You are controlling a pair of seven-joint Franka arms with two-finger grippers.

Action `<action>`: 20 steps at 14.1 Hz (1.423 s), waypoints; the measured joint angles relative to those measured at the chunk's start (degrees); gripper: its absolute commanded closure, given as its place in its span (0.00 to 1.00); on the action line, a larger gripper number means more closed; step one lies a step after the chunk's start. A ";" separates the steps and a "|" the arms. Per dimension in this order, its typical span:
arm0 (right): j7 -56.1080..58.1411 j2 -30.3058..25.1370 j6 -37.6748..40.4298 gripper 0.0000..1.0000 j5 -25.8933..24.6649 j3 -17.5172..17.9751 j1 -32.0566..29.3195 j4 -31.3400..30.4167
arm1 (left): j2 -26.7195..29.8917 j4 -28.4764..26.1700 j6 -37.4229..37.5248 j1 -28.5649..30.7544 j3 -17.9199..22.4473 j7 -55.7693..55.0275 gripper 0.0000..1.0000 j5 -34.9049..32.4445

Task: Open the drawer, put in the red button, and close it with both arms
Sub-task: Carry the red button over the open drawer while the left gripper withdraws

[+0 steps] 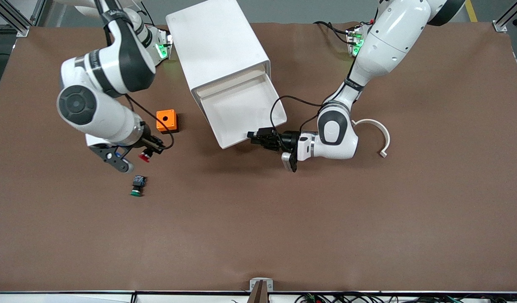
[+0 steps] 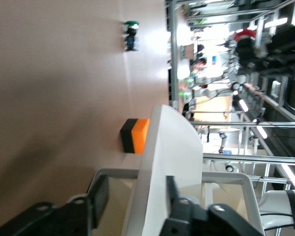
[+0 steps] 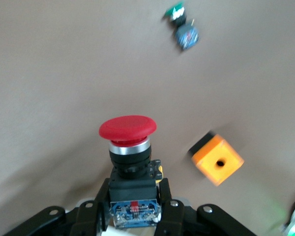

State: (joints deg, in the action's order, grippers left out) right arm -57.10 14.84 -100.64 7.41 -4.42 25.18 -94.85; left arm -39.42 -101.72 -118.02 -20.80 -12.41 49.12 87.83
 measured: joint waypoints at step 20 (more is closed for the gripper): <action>-41.41 3.96 -16.87 0.83 7.71 0.04 22.64 -5.68 | 6.48 21.33 14.20 12.91 -0.77 -49.80 0.00 -84.74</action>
State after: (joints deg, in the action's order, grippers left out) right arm -98.50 18.80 -117.51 15.13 -4.38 47.83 -100.53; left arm -32.94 -80.40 -103.82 -7.90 -13.18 -0.67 3.09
